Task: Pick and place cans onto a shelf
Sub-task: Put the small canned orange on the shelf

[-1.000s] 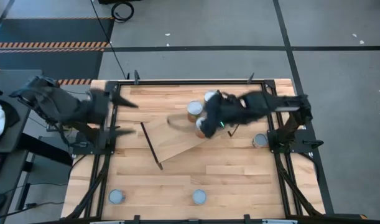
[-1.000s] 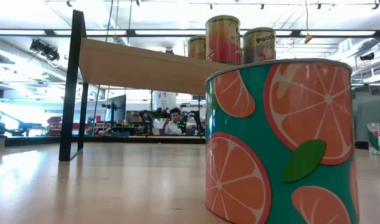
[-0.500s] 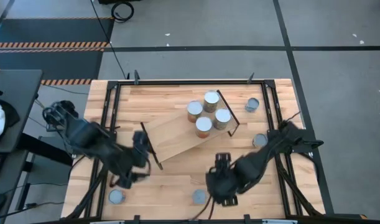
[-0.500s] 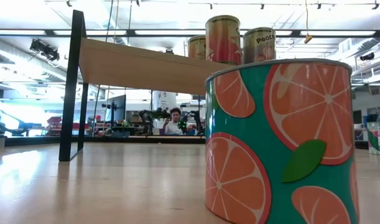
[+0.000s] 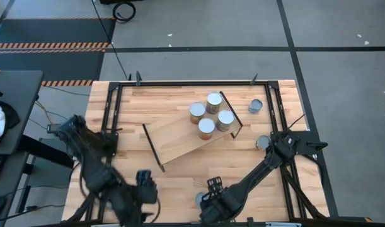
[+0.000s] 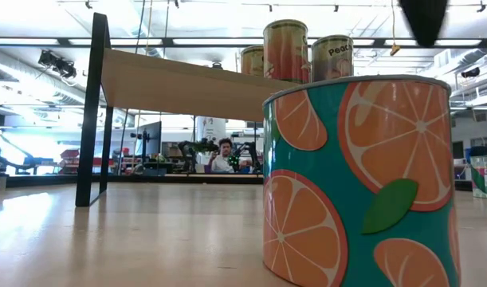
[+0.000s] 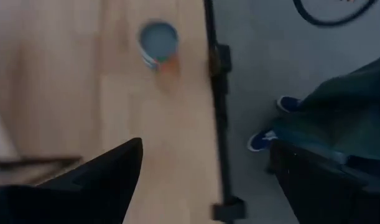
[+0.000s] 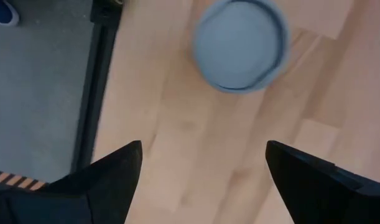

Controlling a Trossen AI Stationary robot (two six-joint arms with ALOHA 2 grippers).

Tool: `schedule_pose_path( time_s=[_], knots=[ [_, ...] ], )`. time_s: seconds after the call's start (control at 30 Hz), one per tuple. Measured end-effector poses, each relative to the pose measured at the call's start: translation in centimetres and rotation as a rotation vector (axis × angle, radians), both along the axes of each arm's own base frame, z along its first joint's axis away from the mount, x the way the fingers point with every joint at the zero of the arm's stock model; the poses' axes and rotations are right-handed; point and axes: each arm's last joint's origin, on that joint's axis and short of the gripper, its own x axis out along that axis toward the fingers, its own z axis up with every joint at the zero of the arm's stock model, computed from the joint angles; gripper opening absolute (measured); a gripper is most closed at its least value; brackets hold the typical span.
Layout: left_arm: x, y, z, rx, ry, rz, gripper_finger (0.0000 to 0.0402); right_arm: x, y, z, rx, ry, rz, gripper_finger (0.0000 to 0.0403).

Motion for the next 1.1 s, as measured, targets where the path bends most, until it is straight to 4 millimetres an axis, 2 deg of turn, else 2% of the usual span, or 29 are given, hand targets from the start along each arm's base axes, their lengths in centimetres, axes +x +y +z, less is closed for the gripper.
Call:
schedule_pose_path(
  time_s=[0.2,0.37,0.47,0.63,0.83,0.97,1.1],
  knots=[
    [-1.5,-3.9,-2.5,-0.036,0.033,0.128,0.0357,-1.1,1.6,0.3,-0.013,-0.07,-0.094,0.0349],
    [-1.9,-6.2,-4.3,-0.063,0.008,0.225,0.0357,-1.5,2.4,0.2,-0.005,-0.104,-0.157,0.0349],
    [-2.0,-7.4,-5.4,-0.033,-0.045,0.262,0.0357,-1.6,2.7,-0.5,-0.022,-0.14,-0.199,0.0348],
    [-1.6,-8.7,-7.9,0.059,-0.089,0.281,0.0357,-1.4,3.0,-2.6,-0.012,-0.16,-0.167,0.0348],
    [-0.4,-9.8,-11.2,0.131,-0.055,0.264,0.0357,-0.9,1.5,-5.3,-0.041,-0.108,-0.141,0.0348],
    [0.7,-9.8,-12.6,0.157,-0.037,0.282,0.0357,0.5,0.9,-6.2,0.018,-0.136,-0.06,0.0348],
    [2.0,-9.4,-13.3,0.149,-0.033,0.31,0.0357,2.2,-0.3,-6.3,0.045,-0.195,-0.024,0.0348]
  ],
)
